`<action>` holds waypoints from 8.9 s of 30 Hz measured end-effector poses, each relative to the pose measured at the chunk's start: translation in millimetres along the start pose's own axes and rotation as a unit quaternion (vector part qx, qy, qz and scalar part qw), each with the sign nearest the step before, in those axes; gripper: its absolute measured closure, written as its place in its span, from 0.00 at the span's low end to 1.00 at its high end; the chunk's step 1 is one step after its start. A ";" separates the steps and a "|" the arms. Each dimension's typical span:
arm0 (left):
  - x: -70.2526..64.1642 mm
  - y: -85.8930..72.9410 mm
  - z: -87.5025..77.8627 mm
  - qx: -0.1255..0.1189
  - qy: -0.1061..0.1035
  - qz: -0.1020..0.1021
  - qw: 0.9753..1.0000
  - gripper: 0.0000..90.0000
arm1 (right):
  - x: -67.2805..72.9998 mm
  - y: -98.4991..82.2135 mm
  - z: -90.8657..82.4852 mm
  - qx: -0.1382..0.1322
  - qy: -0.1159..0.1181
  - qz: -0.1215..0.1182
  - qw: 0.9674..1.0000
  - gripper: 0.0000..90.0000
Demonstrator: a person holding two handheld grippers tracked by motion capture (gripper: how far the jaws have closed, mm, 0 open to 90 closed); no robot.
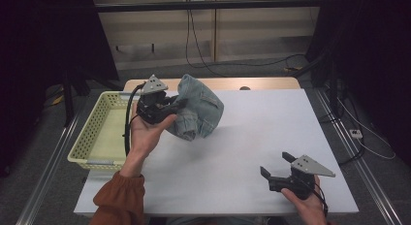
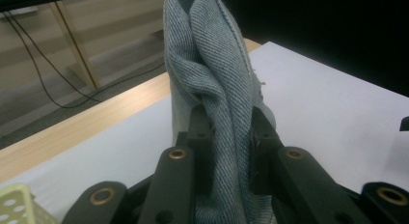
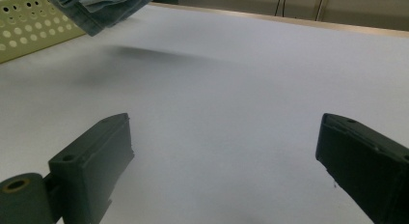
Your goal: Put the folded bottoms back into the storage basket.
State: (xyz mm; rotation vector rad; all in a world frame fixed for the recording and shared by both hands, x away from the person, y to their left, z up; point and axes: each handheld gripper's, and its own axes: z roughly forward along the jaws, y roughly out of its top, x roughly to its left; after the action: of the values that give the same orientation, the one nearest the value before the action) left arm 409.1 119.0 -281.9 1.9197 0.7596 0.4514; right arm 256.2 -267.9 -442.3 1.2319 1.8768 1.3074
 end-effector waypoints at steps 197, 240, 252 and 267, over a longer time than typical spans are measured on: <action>186.3 -121.5 -87.6 0.138 0.219 -0.194 0.946 0.81 | 3.7 -0.6 0.4 0.011 0.008 -0.011 1.000 0.07; 202.7 -148.0 -82.5 0.171 0.237 -0.214 0.932 0.72 | 4.4 -0.6 -0.6 0.011 0.009 -0.011 1.000 0.07; 198.0 -146.1 -62.0 0.211 0.265 -0.182 0.923 0.94 | 4.4 -0.9 -0.1 0.011 0.010 -0.012 1.000 0.07; 198.2 -152.0 -41.1 0.249 0.270 -0.151 0.918 0.95 | 4.0 -0.9 0.4 0.013 0.009 -0.012 1.000 0.07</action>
State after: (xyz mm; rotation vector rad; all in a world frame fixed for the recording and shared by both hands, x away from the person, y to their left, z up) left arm 482.5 329.3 -402.2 2.1009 1.6380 0.6492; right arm 254.4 -264.2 -443.1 1.2096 1.9203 1.2896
